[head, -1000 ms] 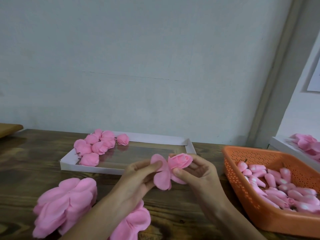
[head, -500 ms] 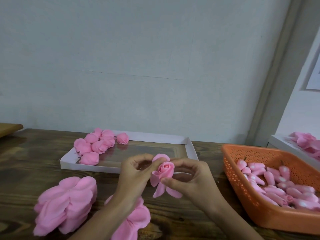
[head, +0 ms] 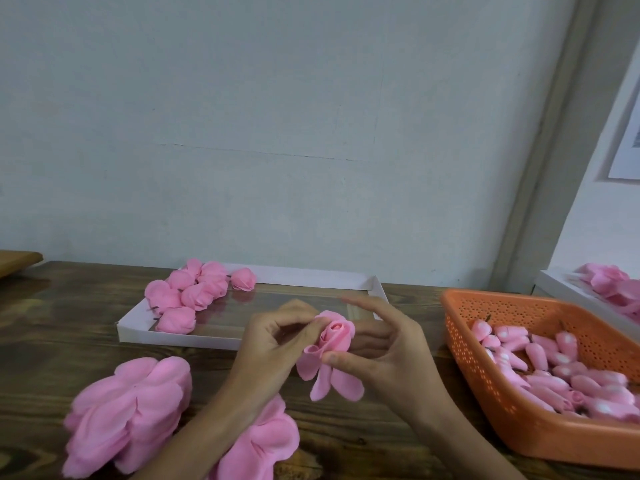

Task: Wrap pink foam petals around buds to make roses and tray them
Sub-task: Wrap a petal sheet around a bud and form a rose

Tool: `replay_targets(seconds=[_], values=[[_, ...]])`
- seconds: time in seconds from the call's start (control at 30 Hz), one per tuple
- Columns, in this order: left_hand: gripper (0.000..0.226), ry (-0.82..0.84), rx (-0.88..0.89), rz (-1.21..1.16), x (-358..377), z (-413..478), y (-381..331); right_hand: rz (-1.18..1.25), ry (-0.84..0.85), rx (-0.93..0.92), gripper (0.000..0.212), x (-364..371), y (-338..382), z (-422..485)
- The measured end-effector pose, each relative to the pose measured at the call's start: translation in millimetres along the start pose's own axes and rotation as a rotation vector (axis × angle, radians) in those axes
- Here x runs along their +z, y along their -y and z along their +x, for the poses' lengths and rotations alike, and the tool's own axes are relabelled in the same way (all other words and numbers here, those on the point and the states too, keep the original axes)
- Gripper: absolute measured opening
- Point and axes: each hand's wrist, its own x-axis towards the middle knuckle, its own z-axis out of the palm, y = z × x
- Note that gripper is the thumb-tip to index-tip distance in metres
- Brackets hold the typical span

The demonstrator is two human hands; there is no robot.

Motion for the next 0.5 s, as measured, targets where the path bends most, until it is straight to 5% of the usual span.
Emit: replay_targets(seconds=[0.2,0.5], values=[[0.040,0.005,-0.224,-0.287,0,3,5,0.108,-0.012,-0.026,0.034,-7,-2,3],[0.041,-0.163,-0.500,-0.452,3,0,17,0.233,0.083,0.022,0.027,-18,-10,3]])
